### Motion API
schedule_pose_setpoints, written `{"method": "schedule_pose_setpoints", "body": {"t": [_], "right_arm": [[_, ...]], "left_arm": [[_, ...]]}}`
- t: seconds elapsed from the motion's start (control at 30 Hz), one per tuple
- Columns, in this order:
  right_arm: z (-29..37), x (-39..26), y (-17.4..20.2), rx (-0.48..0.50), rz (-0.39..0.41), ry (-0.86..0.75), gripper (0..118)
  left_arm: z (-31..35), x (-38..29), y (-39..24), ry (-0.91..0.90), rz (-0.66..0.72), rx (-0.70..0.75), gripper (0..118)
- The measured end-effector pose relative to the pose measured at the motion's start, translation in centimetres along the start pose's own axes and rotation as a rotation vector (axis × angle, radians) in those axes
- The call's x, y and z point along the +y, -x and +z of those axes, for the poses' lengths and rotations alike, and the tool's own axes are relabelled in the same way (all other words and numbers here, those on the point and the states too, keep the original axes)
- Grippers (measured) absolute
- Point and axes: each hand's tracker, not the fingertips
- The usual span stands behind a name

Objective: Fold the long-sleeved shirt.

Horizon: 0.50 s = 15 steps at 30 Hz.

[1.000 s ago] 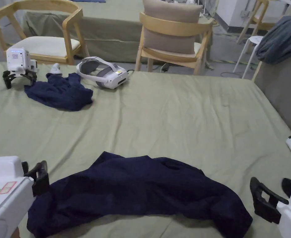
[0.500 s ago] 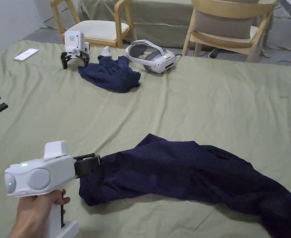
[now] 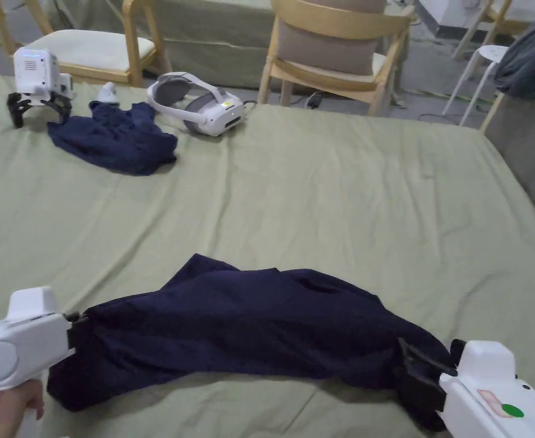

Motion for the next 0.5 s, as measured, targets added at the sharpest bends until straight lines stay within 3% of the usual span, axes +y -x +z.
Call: {"method": "schedule_pose_setpoints", "body": {"t": [0.13,0.23,0.33,0.4,0.43,0.5], "right_arm": [[-2.0,2.8,-1.1,-0.008,-0.005,0.0,118],[-6.3,6.8,-1.3,0.03,0.03,0.075,118],[-13.3,10.5,-1.1,0.101,0.042,0.252,118],[-18.5,11.6,-0.7,0.174,0.071,0.383,110],[-20.5,11.8,-0.5,0.165,0.091,0.416,103],[-24.1,11.3,-0.5,0.146,0.157,0.574,82]], "left_arm": [[0.9,0.6,0.0,-0.013,0.02,-0.014,15],[0.8,0.9,-0.6,-0.018,0.005,-0.012,15],[0.5,1.0,-0.9,-0.017,-0.01,-0.012,15],[-0.1,1.2,-0.7,-0.01,-0.008,-0.01,15],[-0.3,1.1,-0.6,-0.006,-0.004,-0.012,15],[-0.4,1.1,-0.5,0.002,0.013,-0.014,15]]}}
